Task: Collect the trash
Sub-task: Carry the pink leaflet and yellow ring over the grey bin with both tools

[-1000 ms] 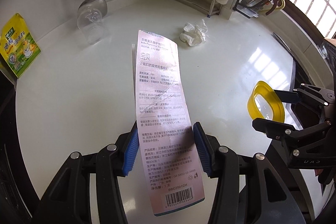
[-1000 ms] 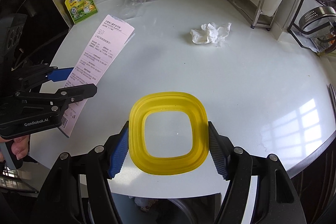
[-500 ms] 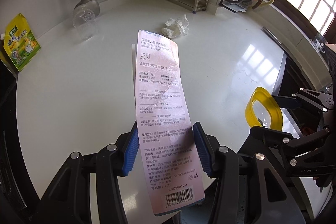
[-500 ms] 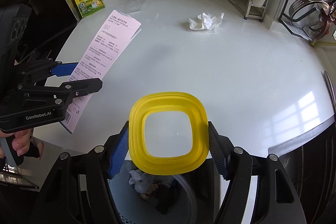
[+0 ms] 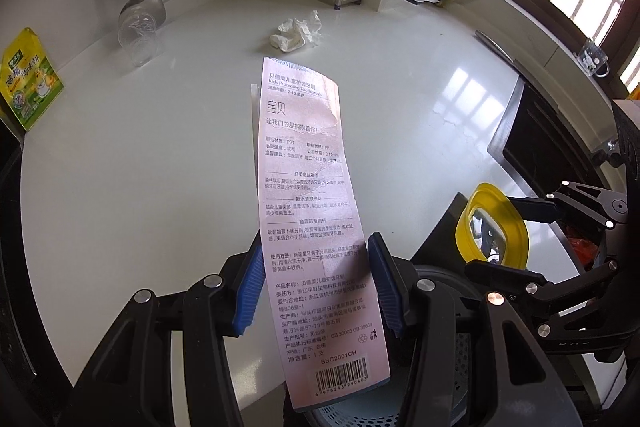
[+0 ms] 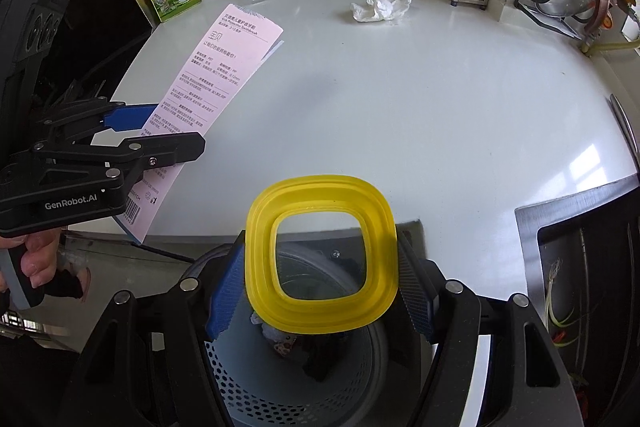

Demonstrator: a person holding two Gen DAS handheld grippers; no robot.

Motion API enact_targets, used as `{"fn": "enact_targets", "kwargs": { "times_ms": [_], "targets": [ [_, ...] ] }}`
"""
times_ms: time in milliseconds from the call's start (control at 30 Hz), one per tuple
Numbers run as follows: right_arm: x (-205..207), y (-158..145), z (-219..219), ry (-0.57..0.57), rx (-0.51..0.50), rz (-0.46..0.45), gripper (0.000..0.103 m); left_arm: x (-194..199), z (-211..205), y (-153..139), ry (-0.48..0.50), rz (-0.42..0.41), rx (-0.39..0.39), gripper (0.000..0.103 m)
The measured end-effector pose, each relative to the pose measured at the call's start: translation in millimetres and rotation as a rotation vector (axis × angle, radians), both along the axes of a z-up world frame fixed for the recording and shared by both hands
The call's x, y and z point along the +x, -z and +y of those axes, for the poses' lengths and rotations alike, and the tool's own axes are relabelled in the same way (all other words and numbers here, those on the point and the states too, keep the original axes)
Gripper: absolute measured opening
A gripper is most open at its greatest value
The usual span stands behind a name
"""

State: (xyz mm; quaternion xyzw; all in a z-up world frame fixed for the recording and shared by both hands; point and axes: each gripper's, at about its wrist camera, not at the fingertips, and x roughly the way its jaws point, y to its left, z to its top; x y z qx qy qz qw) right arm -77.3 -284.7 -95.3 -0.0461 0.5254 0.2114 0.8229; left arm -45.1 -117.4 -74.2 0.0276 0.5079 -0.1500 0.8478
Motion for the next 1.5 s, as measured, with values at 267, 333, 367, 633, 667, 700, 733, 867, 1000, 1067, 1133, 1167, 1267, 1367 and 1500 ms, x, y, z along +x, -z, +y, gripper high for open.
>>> {"fn": "enact_targets", "kwargs": {
  "times_ms": [267, 333, 367, 633, 667, 700, 733, 867, 1000, 1067, 1133, 1167, 1267, 1367, 1500],
  "targets": [
    [-26.1, 12.5, -23.1, 0.043, 0.012, 0.029, 0.066, -20.1, -23.5, 5.4, 0.069, 0.015, -0.008, 0.048],
    [-32.8, 16.1, -28.8, 0.056, 0.019, 0.037, 0.066, -26.2, -27.9, 6.5, 0.09, 0.02, -0.011, 0.048],
    [-36.0, 17.9, -31.3, 0.061, 0.024, 0.042, 0.066, -28.5, -29.4, 7.1, 0.1, 0.024, -0.014, 0.048],
    [-61.6, 29.0, -40.2, 0.069, 0.033, 0.062, 0.066, -52.4, -38.3, 18.9, 0.169, 0.07, -0.018, 0.048],
    [-64.0, 30.1, -41.4, 0.067, 0.033, 0.064, 0.066, -55.6, -38.9, 21.0, 0.175, 0.078, -0.019, 0.048],
    [-66.3, 31.6, -41.6, 0.067, 0.037, 0.068, 0.066, -58.8, -40.5, 22.6, 0.184, 0.084, -0.02, 0.048],
    [-67.8, 32.7, -41.0, 0.067, 0.04, 0.074, 0.066, -61.9, -42.1, 23.9, 0.194, 0.089, -0.022, 0.049],
    [-78.4, 41.3, -40.7, 0.066, 0.046, 0.101, 0.066, -71.1, -46.5, 28.5, 0.236, 0.104, -0.022, 0.049],
    [-89.1, 51.0, -40.5, 0.063, 0.044, 0.128, 0.066, -79.7, -48.6, 34.3, 0.273, 0.117, -0.004, 0.049],
    [-93.7, 55.1, -39.9, 0.061, 0.04, 0.138, 0.066, -84.7, -49.9, 38.5, 0.294, 0.124, 0.008, 0.049],
    [-97.7, 59.0, -39.3, 0.059, 0.038, 0.15, 0.066, -88.6, -50.0, 43.0, 0.31, 0.138, 0.01, 0.049],
    [-100.0, 60.4, -38.5, 0.059, 0.037, 0.155, 0.066, -90.6, -49.5, 45.0, 0.32, 0.147, 0.009, 0.049],
    [-105.0, 67.0, -34.7, 0.055, 0.027, 0.175, 0.066, -95.8, -49.9, 51.2, 0.356, 0.175, 0.007, 0.049],
    [-108.9, 75.3, -33.8, 0.056, 0.022, 0.197, 0.066, -98.6, -52.6, 61.4, 0.391, 0.21, 0.014, 0.049],
    [-112.0, 85.7, -32.9, 0.059, 0.014, 0.227, 0.067, -100.1, -52.5, 78.3, 0.404, 0.259, 0.02, 0.049]
  ]
}}
